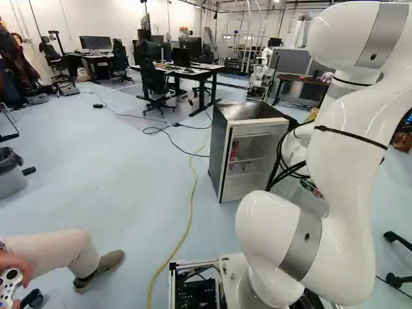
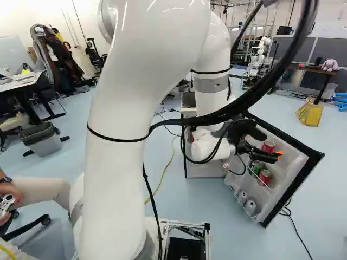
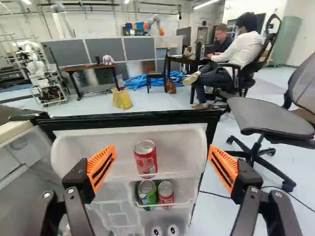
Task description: Grab a drink from the fridge
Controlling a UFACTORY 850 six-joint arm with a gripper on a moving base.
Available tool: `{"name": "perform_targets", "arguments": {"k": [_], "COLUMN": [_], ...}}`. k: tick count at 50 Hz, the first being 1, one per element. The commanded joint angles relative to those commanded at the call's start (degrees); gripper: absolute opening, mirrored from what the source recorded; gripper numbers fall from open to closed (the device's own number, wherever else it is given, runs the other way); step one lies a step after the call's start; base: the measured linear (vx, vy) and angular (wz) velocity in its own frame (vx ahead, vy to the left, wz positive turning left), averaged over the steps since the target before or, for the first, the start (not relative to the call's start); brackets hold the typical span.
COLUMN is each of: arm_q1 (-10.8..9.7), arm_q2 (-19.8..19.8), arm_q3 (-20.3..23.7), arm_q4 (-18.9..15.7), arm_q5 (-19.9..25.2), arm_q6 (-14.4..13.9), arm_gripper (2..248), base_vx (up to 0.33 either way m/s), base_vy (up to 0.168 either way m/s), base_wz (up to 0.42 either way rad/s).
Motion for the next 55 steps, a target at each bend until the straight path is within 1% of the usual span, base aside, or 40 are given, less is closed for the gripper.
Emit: {"name": "perform_targets", "arguments": {"k": [15,35,42,55], "arm_q1": [-0.2,-0.3,-0.3,-0.3], "arm_q2": [3.0,3.5,2.8,-0.4], "arm_q3": [4.1,4.7,4.4,2.3], "arm_q4": [-9.0,-21.1,-25.3,-33.1], "arm_q5": [0.0,0.0,0.0,0.0], "arm_q6": [0.0,0.0,0.0,0.0], "arm_gripper": [247,247,247,247], "base_vx": [0.0,0.0,0.0,0.0], "base_vy": [0.0,0.0,0.0,0.0], "base_wz": [0.0,0.0,0.0,0.0]}}
